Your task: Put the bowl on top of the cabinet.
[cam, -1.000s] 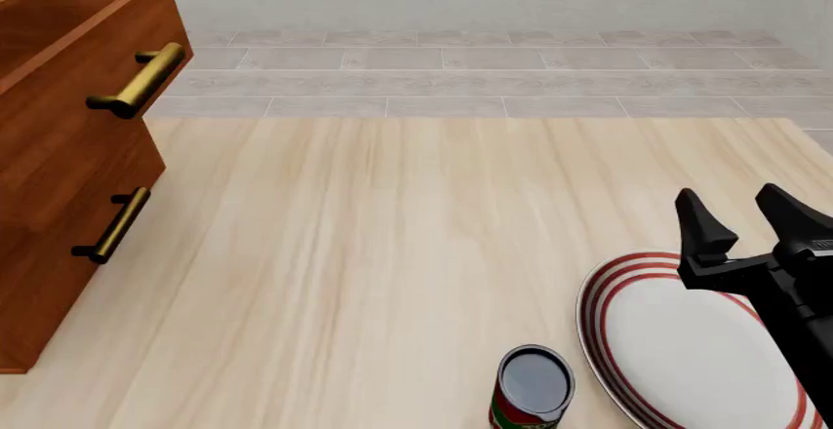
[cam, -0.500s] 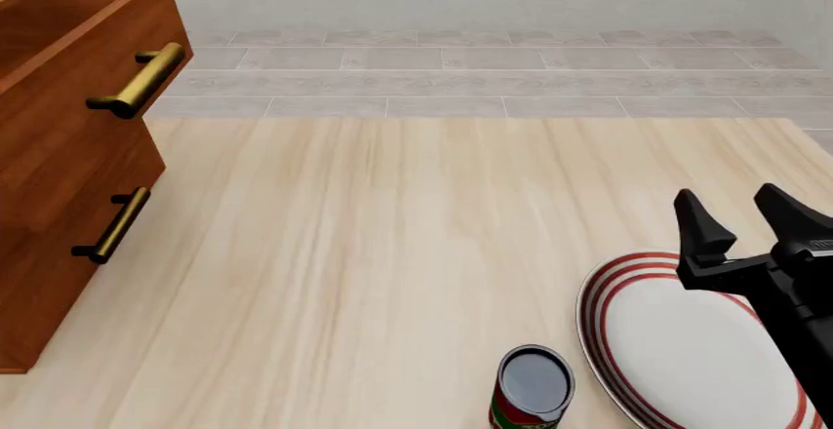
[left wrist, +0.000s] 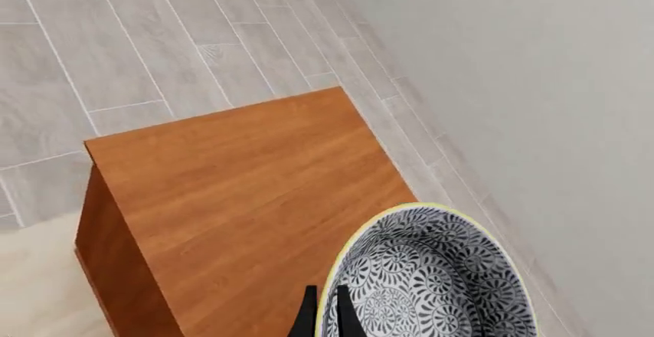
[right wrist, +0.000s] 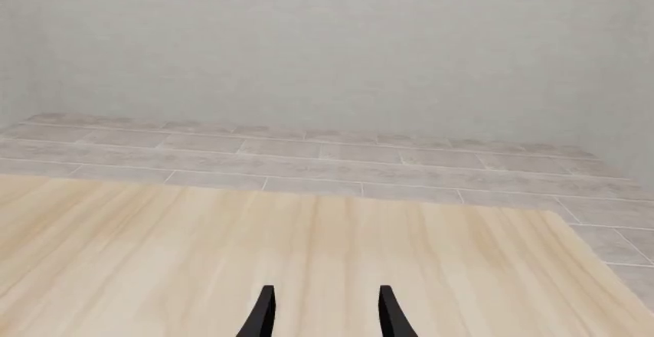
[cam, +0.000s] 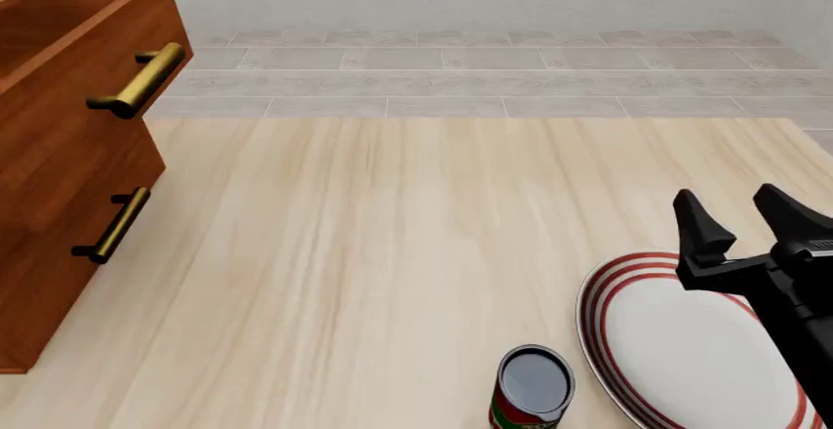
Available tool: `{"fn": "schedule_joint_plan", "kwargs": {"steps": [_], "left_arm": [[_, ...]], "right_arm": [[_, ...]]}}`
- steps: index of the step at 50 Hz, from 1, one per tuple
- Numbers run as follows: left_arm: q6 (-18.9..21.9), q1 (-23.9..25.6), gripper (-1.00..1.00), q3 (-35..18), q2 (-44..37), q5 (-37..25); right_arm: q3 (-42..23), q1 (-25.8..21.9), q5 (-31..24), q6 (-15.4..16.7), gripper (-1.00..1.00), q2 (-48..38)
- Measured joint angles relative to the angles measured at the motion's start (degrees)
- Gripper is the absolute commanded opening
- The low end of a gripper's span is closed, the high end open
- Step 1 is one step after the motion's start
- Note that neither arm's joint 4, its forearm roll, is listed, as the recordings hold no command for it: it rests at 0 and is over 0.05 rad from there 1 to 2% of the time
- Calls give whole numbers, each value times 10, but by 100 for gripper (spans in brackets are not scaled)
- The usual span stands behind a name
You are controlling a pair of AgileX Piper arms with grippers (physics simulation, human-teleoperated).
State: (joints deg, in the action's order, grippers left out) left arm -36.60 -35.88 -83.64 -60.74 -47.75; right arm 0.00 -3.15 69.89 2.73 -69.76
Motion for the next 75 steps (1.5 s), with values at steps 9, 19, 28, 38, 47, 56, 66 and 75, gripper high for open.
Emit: {"fn": "schedule_joint_plan", "kwargs": {"steps": [9, 19, 28, 38, 47, 56, 66, 75], "left_arm": [[0, -11, -100, -1, 1, -3], [-7, -17, -100, 8, 4, -1], [-16, -22, -100, 22, 7, 4], [-27, -33, -100, 37, 8, 11], [-30, -46, -100, 44, 5, 16], [-31, -57, -100, 49, 3, 21], [-31, -64, -100, 58, 2, 29], [-29, -65, -100, 72, 1, 40]], "right_arm": [[0, 0, 0, 0, 100, 0], [0, 0, 0, 0, 100, 0], [0, 0, 0, 1, 100, 0], [0, -1, 0, 2, 100, 0], [0, -1, 0, 2, 100, 0], [0, -1, 0, 2, 100, 0], [0, -2, 0, 3, 100, 0], [0, -1, 0, 3, 100, 0]]}}
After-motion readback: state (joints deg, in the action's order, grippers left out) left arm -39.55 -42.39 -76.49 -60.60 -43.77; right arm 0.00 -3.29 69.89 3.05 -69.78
